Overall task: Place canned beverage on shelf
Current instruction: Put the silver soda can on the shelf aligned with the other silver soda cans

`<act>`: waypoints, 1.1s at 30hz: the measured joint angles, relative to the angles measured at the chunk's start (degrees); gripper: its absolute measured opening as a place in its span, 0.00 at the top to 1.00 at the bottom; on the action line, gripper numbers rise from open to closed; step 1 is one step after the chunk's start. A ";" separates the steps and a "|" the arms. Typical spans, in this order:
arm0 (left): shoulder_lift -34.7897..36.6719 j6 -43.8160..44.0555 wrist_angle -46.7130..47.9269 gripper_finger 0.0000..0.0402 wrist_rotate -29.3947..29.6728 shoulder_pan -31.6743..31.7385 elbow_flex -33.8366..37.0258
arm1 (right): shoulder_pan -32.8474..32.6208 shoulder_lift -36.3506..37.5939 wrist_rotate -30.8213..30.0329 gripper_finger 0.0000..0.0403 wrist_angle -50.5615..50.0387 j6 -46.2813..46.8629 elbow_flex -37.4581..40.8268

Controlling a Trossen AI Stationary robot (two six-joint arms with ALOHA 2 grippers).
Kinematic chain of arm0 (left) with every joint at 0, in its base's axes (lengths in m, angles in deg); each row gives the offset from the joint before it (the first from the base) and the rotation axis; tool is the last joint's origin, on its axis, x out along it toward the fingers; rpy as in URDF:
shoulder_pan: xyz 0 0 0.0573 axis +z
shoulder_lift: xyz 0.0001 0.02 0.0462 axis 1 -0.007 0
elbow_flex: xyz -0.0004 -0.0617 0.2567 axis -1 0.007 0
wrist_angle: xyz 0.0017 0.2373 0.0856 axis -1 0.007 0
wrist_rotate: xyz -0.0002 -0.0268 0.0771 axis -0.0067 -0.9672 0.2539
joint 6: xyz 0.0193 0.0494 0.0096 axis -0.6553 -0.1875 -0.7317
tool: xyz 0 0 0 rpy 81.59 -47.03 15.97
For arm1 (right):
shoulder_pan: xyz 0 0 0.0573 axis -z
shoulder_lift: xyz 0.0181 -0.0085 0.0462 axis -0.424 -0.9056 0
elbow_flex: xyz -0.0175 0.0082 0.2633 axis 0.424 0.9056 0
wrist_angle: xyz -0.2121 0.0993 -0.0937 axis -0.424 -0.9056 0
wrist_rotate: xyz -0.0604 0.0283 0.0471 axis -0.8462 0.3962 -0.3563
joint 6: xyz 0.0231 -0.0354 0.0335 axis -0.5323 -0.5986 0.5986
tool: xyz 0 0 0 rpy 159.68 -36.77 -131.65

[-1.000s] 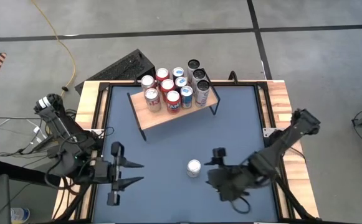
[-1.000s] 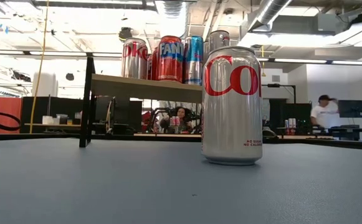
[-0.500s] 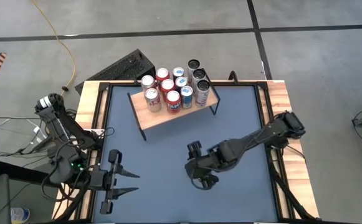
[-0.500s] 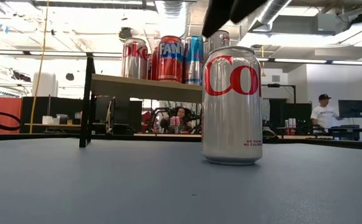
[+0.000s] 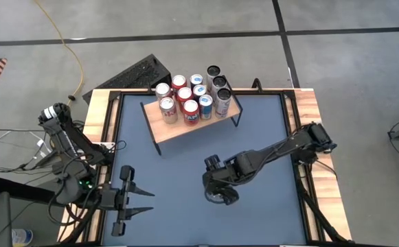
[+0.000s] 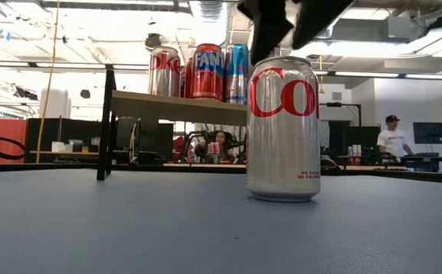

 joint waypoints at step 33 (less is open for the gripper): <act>0.00 1.20 0.64 0.63 1.41 0.04 0.00 | 2.90 -3.71 -2.27 0.42 -4.74 27.99 -2.81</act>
